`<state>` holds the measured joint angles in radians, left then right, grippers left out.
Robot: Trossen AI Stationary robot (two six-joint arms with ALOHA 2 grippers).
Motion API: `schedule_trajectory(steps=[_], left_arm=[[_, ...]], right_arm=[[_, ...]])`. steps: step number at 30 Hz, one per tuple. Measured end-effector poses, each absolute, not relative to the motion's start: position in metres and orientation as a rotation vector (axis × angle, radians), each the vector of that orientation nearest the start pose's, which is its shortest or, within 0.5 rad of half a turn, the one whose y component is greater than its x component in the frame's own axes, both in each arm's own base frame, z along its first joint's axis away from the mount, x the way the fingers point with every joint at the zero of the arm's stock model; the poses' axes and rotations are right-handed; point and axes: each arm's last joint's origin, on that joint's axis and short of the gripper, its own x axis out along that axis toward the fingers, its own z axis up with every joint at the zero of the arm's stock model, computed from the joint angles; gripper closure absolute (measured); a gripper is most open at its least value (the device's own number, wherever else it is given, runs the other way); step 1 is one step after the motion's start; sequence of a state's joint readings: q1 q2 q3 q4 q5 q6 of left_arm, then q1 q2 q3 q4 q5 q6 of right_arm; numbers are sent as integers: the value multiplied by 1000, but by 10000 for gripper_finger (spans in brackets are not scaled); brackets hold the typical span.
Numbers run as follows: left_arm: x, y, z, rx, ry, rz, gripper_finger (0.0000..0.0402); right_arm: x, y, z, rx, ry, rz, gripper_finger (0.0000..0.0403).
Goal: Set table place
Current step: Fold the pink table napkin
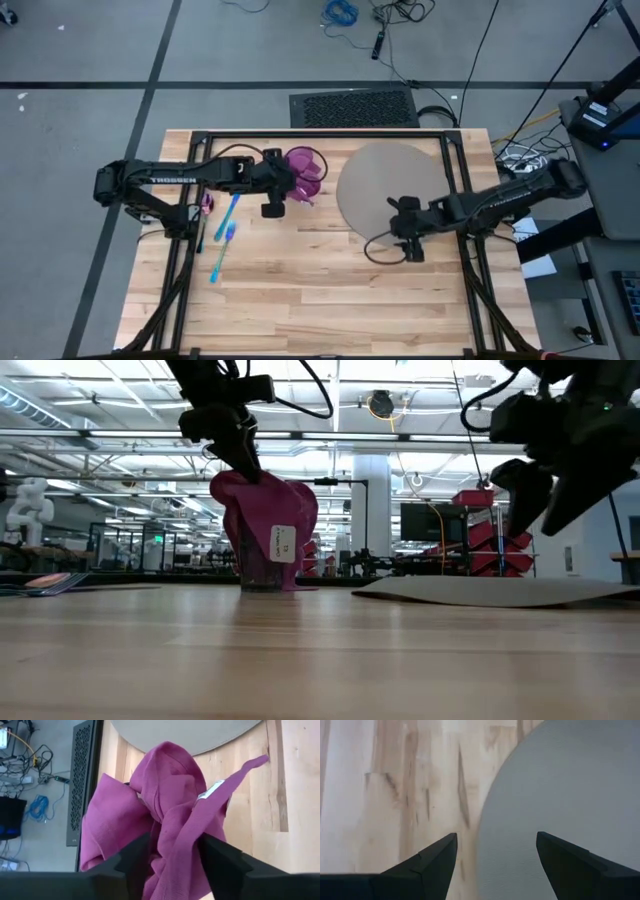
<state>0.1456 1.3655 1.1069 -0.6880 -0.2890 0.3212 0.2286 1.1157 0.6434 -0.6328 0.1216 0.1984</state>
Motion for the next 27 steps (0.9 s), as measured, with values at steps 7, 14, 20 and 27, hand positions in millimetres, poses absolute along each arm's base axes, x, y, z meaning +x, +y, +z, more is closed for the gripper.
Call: schedule_trajectory(steps=[7, 14, 20, 27], left_arm=[[271, 44, 280, 371, 1006, 246, 215], [271, 44, 281, 366, 1004, 265, 214], [271, 44, 281, 358, 1003, 271, 214], [271, 43, 285, 390, 999, 323, 214]], right_arm=[[191, 57, 178, -40, 1207, 1, 142], [195, 68, 153, -116, 1342, -20, 142], [190, 76, 138, -227, 1417, -130, 155], [186, 88, 127, -343, 1440, -193, 182]])
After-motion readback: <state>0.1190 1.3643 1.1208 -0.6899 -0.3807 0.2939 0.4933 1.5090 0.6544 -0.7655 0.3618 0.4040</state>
